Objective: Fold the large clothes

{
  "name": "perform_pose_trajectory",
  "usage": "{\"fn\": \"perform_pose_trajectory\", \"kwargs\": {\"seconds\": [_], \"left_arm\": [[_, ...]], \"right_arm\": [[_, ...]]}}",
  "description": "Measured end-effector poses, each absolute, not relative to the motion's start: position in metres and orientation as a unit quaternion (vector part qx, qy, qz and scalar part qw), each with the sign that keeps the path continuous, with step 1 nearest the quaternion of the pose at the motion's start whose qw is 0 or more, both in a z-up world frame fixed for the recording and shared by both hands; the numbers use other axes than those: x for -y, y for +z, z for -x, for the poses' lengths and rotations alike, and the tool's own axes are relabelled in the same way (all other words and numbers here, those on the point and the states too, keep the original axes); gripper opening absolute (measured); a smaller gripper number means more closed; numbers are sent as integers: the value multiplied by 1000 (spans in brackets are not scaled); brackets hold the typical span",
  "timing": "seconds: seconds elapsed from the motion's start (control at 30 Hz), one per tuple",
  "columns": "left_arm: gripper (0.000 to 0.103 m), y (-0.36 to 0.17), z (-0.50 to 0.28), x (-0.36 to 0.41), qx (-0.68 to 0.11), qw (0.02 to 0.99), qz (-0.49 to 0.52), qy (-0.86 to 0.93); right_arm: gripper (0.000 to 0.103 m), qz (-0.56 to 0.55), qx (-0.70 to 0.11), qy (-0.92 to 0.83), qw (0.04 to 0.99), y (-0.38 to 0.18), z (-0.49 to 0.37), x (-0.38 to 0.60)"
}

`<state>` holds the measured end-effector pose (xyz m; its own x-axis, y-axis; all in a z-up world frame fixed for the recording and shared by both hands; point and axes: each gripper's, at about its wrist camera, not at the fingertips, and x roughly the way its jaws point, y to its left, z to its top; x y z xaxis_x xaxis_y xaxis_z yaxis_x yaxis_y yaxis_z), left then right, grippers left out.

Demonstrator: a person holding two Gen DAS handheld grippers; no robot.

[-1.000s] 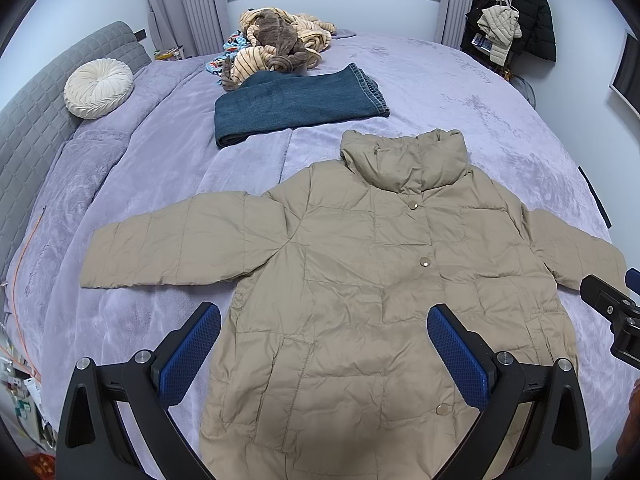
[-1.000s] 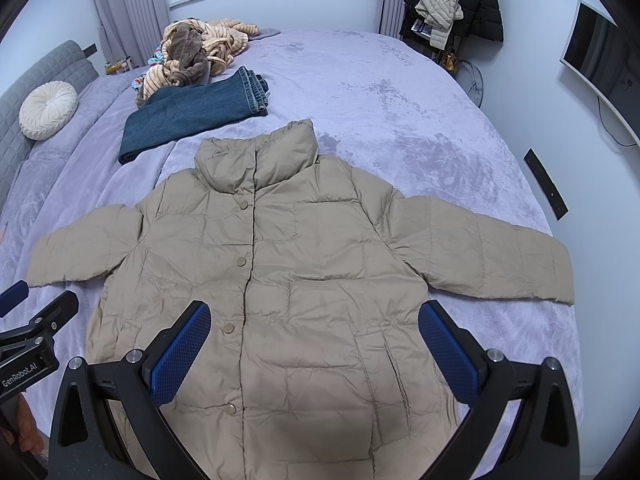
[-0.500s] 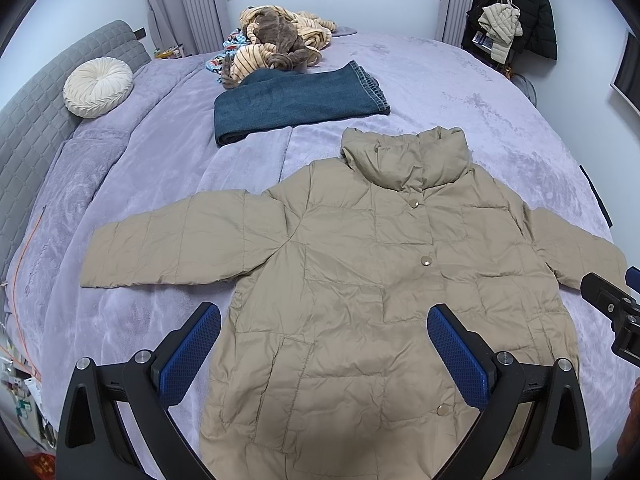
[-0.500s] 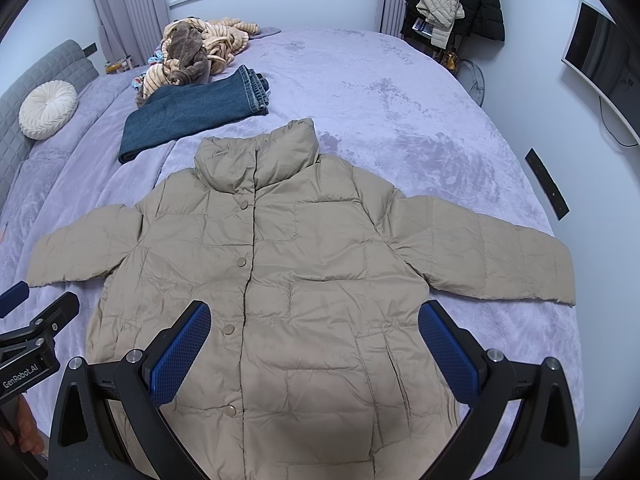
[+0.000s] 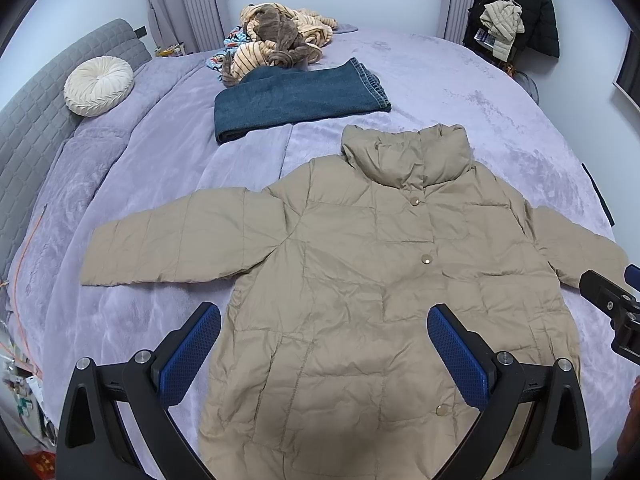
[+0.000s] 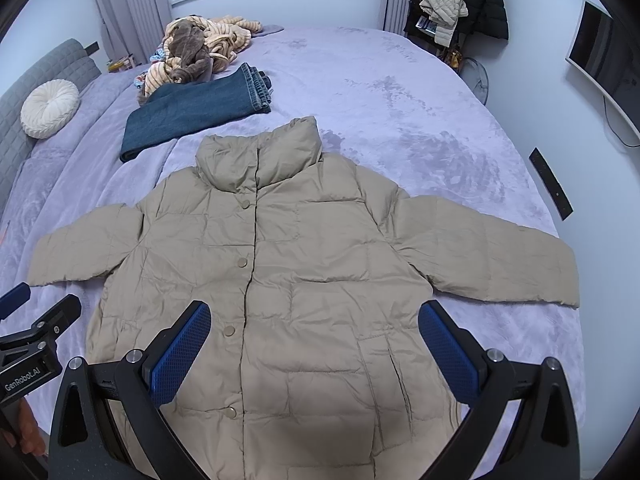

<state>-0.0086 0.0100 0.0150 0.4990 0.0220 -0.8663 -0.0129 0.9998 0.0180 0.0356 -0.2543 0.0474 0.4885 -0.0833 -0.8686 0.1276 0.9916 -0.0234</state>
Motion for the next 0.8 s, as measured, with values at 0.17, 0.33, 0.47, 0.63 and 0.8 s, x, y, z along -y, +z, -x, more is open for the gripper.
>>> {"fn": "perform_pose_trajectory", "kwargs": {"seconds": [0.17,0.33,0.47,0.63,0.8], "left_arm": [[103,15,9,-11,-500,866,-7,9],[103,14,8,-9,-501,865,-6,11],[103,14,10,-5,-506,863,-4,14],[103,15,15,-7,-507,861,18,22],[103,3,17,-18,-520,851,71,29]], "right_arm": [[103,-23,-502,-61,862,47,-36,254],[103,-23,-503,-61,862,47,-37,255],[103,-25,-504,-59,861,47,-37,254],[103,-39,-512,-39,857,46,-38,252],[103,-47,-524,0,850,37,-43,256]]}}
